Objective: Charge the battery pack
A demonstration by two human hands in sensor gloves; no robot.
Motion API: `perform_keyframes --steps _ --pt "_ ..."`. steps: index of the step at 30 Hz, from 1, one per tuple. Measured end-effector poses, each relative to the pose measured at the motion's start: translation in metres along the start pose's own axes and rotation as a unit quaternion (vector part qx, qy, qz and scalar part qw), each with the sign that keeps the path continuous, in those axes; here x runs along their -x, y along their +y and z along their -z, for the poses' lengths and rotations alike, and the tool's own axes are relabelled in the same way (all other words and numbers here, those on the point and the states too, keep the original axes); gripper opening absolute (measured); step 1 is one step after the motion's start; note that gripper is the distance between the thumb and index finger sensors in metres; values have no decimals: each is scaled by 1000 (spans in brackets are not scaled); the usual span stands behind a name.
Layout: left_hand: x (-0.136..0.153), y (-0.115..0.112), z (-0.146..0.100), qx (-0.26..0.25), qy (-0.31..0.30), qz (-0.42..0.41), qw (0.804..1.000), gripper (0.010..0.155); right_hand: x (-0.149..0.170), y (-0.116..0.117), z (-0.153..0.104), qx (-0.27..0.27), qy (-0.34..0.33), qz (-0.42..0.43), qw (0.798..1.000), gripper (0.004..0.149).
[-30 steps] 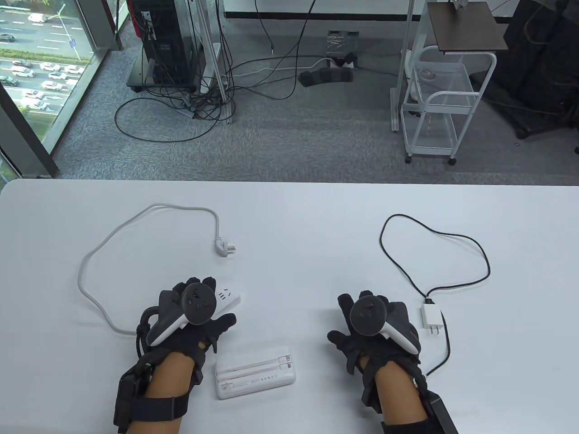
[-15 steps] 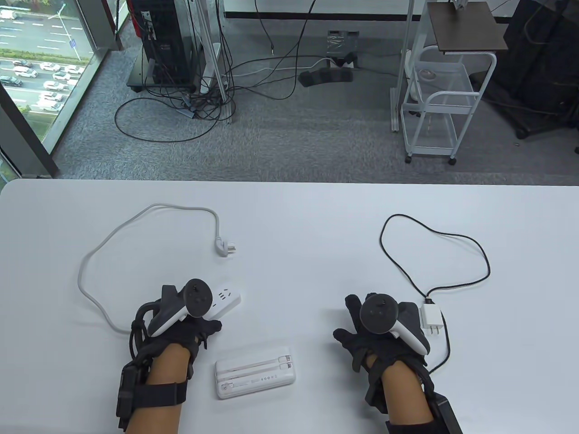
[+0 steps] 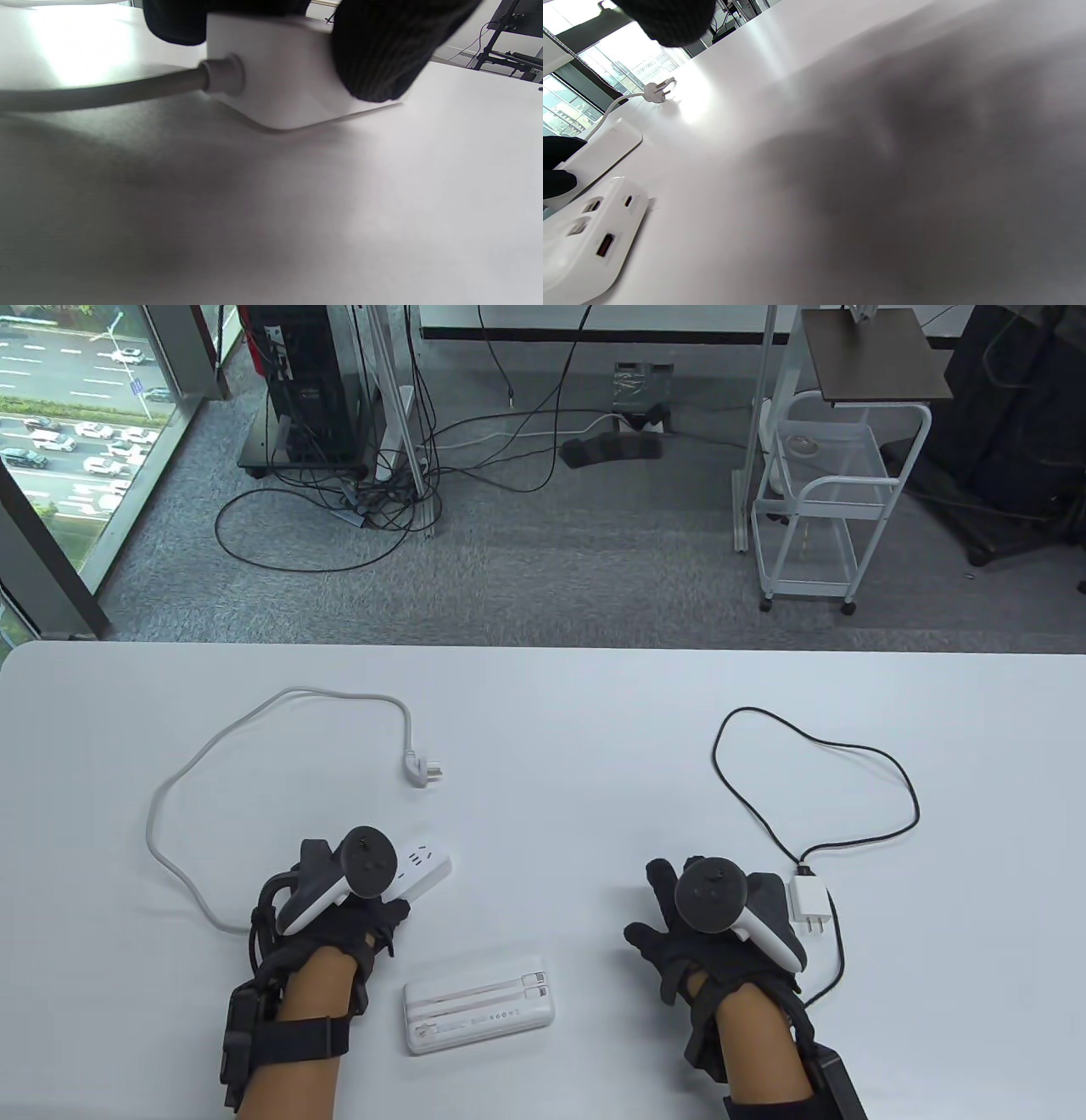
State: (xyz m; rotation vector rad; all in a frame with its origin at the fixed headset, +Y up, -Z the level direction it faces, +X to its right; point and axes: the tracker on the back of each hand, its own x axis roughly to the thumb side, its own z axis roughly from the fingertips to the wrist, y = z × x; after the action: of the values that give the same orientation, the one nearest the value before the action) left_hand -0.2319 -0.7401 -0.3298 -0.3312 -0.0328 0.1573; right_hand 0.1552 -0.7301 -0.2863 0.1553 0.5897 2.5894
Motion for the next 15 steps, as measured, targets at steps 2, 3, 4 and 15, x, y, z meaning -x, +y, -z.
perform_keyframes --steps 2,3,4,15 --pt "-1 3 -1 0 -3 -16 1000 86 0 0 0 0 0 0 1000 80" --pt "-2 4 -2 0 -3 -30 1000 86 0 0 0 1 0 1 1000 80" --pt "-3 5 -2 3 -8 -35 999 86 0 0 0 1 -1 1 1000 80" --pt "-63 9 -11 73 -96 37 992 87 1 0 0 -3 9 0 1000 80"
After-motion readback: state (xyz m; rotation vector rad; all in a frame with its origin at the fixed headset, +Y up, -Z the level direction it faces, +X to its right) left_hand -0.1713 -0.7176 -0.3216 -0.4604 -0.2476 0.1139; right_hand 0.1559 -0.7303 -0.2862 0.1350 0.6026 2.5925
